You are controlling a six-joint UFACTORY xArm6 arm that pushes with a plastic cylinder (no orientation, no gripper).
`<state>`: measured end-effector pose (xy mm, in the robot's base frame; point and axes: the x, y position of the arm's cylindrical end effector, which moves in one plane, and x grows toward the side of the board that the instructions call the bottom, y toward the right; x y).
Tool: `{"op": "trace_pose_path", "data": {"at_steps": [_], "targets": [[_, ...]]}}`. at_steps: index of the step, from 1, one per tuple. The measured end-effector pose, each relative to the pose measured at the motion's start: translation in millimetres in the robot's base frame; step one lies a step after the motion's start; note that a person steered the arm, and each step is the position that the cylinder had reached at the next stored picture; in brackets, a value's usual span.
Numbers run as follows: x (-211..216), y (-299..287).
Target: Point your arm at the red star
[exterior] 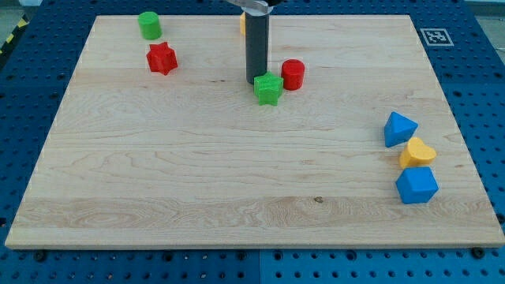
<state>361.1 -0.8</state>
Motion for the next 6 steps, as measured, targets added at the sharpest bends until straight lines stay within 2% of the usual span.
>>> {"op": "trace_pose_path", "data": {"at_steps": [2,4,5,6], "targets": [[14.5,-88.7],[2.3,-225.9],[-35.9,-237.9],[-42.9,-235.6]]}}
